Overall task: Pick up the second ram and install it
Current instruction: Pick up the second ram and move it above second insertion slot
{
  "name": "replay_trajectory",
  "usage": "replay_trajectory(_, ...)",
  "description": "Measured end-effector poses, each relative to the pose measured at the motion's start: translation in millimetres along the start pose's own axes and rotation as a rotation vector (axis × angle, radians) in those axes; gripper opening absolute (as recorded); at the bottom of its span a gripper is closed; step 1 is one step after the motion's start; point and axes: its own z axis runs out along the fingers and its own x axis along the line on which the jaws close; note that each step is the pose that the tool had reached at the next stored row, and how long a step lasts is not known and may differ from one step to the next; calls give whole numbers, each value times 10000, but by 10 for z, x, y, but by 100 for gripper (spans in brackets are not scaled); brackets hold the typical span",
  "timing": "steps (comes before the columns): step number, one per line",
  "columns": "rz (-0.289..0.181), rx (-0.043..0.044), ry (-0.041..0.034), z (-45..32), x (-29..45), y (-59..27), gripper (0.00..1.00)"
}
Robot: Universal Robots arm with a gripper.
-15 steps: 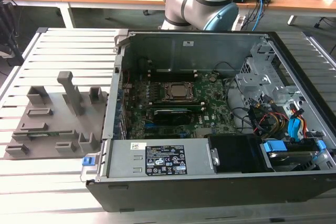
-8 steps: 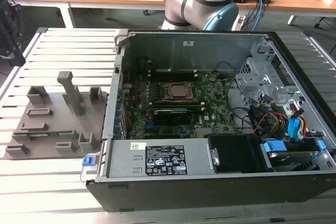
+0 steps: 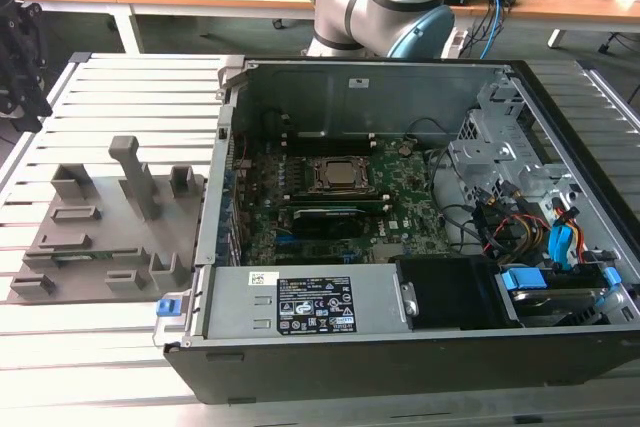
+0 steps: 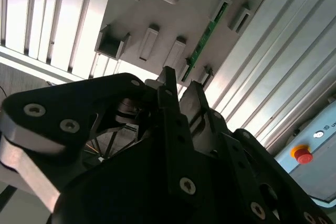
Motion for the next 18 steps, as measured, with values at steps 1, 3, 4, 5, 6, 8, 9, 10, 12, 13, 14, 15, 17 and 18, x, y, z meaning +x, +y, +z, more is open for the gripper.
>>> replay_trajectory(1,6,0,-1,0,0,0,30)
replay_trajectory(3,9,1,-1,1,1,0,30)
replay_trajectory(4,9,1,-1,10,3,-1,30)
replay_trajectory(5,10,0,0,19,3,-1,30)
replay_trajectory(6,10,0,0,31,3,-1,30)
replay_trajectory(8,9,1,-1,55,4,-3,30)
replay_trajectory(9,9,0,0,70,4,-3,30)
replay_trajectory(10,10,0,0,76,4,-4,30)
replay_trajectory(12,9,0,-1,93,5,-4,30)
replay_trajectory(13,9,1,-1,102,5,-5,30)
replay_trajectory(14,9,1,-1,121,6,-6,30)
replay_trajectory(15,9,0,0,131,6,-6,30)
replay_trajectory(17,9,0,0,148,6,-7,30)
replay_trajectory(18,10,0,-1,161,6,-7,30)
